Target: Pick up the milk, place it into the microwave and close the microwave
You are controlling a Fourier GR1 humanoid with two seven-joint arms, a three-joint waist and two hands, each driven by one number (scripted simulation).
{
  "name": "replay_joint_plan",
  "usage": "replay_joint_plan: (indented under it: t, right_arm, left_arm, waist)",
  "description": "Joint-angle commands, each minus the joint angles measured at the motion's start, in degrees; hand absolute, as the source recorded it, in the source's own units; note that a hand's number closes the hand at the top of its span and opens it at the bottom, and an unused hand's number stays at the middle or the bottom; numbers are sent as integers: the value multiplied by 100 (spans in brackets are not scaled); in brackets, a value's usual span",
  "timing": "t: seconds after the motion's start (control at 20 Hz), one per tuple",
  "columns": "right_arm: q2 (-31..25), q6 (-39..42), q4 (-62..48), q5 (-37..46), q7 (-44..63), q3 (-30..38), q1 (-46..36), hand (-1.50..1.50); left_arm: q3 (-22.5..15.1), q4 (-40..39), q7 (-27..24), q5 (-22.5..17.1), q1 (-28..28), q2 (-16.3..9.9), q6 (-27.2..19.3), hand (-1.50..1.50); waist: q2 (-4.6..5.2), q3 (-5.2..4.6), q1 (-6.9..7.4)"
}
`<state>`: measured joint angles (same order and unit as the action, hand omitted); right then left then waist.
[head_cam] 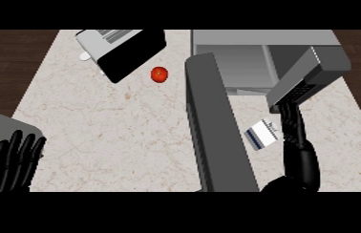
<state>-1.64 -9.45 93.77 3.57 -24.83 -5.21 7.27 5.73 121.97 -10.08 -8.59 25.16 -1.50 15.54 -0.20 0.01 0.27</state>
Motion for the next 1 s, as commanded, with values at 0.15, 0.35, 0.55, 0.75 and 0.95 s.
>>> replay_joint_plan:
  t: [0.15,0.35,0.55,0.75,0.95]
  right_arm:
    - [-368,225,-1032,-285,-660,788,-239,-150]
    - [-504,399,-1284,-299,-811,895,-198,-150]
    - [-586,444,-2149,-165,-1168,1026,-634,-150]
    - [-543,523,-2540,-143,-1053,1000,-856,-150]
    - [-639,611,-3371,-137,-1648,1208,-1022,-150]
  left_arm:
    - [92,-281,-213,9,-8,39,134,-150]
    - [-186,-147,-430,241,276,140,89,-150]
    - [263,-218,-23,-239,-110,-64,268,-150]
    - [227,-74,-202,-122,160,68,363,-150]
    - [481,-336,-170,-186,-129,1,310,-150]
  waist:
    - [19,0,-6]
    - [14,-1,-7]
    - [18,0,-5]
    - [16,-1,4]
    - [20,0,-3]
